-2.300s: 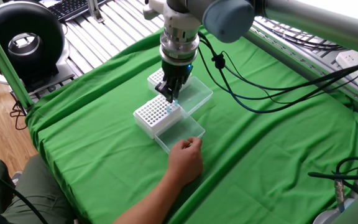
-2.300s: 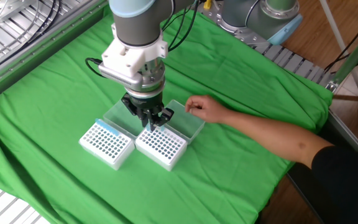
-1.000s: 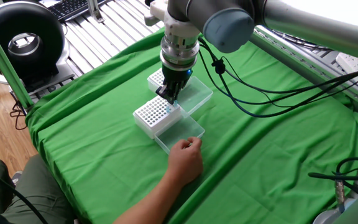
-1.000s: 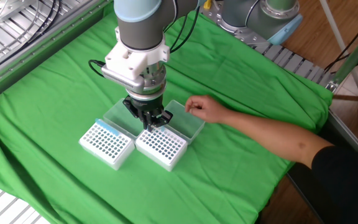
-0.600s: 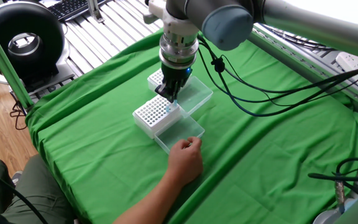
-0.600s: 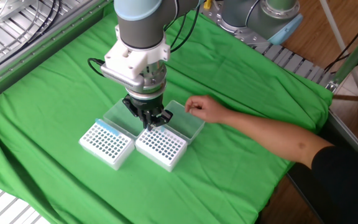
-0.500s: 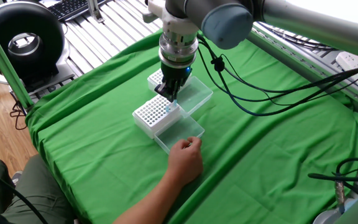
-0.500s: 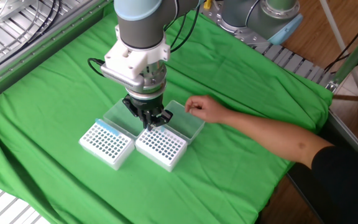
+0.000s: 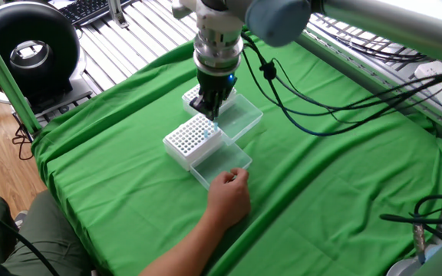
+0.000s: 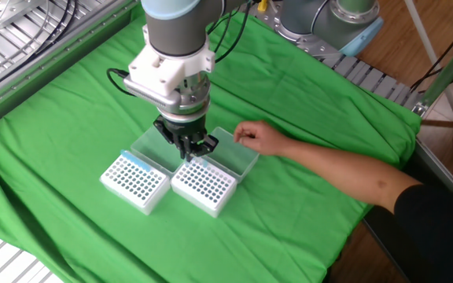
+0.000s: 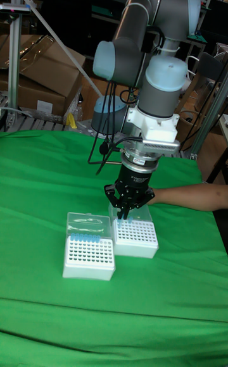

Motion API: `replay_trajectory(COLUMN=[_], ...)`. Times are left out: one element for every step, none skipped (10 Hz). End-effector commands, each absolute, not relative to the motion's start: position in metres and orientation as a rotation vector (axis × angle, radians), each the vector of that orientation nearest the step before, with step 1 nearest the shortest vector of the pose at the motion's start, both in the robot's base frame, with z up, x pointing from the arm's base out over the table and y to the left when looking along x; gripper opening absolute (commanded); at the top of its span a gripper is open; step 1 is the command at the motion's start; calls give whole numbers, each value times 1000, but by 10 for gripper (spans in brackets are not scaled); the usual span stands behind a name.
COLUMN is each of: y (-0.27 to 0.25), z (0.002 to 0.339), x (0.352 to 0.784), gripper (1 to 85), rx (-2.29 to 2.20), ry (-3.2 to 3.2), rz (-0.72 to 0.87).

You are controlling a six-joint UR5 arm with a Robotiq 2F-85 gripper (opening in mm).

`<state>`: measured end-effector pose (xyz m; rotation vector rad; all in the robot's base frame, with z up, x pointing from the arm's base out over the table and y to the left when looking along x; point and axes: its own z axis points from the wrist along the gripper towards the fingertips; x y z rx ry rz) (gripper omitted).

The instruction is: Insert a medium pipette tip into the holder for medium pipette tips

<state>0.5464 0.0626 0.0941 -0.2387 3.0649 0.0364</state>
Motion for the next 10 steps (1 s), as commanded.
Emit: replay_trajectory(y=[64, 64, 64, 62, 60, 56, 50, 47, 43, 41], z=[117, 122, 129, 136, 142, 147, 150, 149, 146, 144], x=[551, 552, 555, 558, 562, 568, 578, 586, 595, 603], gripper=[63, 63, 60, 57, 53, 50, 50, 50, 50, 47], rx=[-233, -233, -239, -249, -261, -280, -315, -332, -354, -368], ry=[3084, 3089, 3094, 3098, 3099, 3098, 3080, 3060, 3036, 3021], rz=[43, 41, 35, 26, 21, 16, -4, -12, -38, -57])
